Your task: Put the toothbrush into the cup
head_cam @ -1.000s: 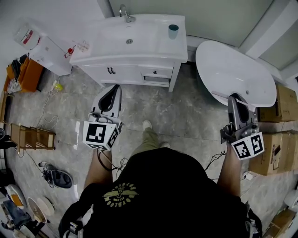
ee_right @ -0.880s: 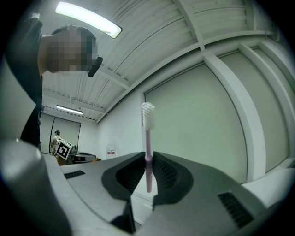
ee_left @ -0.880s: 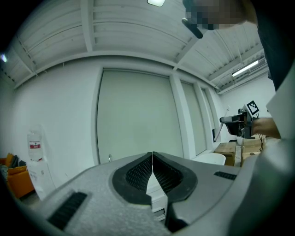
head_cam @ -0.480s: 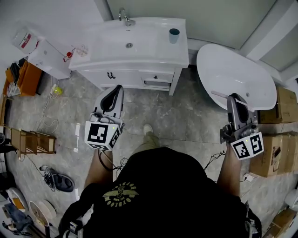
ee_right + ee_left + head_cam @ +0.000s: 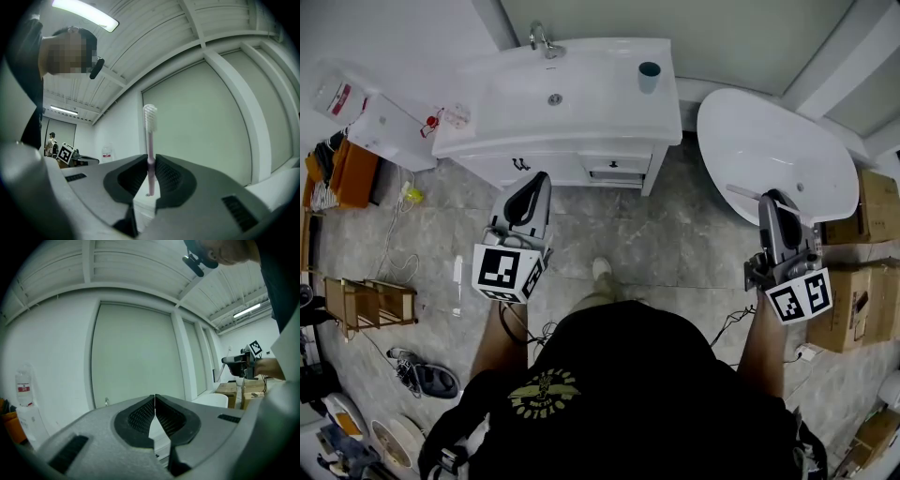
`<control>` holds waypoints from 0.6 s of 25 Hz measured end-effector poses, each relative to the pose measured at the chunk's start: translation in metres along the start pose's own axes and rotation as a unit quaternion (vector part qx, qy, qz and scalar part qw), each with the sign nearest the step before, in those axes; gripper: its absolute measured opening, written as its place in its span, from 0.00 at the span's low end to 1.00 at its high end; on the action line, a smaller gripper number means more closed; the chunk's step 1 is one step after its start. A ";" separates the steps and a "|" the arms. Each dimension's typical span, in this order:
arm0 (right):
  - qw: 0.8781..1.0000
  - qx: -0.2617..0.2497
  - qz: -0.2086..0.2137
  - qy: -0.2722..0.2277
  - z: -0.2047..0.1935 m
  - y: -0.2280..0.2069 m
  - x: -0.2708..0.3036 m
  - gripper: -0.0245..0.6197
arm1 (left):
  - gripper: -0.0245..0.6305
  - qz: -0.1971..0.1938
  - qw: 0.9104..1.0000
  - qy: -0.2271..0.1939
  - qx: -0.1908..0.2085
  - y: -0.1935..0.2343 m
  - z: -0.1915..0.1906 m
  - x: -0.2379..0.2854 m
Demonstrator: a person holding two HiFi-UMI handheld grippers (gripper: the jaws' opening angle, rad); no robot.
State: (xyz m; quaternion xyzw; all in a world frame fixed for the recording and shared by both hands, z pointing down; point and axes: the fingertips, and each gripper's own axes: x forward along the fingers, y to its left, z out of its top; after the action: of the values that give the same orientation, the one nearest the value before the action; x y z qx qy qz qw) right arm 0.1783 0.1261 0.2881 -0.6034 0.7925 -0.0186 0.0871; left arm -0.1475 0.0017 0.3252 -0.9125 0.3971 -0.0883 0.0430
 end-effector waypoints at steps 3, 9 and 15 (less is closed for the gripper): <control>1.000 -0.002 -0.003 0.002 0.000 -0.001 0.016 0.12 | 0.06 -0.009 1.000 -0.001 0.001 0.011 0.000 0.014; 1.000 -0.006 -0.003 0.007 -0.004 0.005 0.051 0.12 | 0.06 -0.015 1.000 -0.005 -0.003 0.043 -0.004 0.032; 1.000 -0.013 -0.011 0.009 0.000 0.016 0.083 0.12 | 0.06 -0.022 1.000 -0.012 -0.010 0.079 -0.007 0.045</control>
State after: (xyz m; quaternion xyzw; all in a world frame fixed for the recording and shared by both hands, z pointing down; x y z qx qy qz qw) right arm 0.1416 0.0507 0.2764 -0.6129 0.7868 -0.0146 0.0714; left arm -0.1760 -0.0852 0.3261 -0.9223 0.3775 -0.0745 0.0368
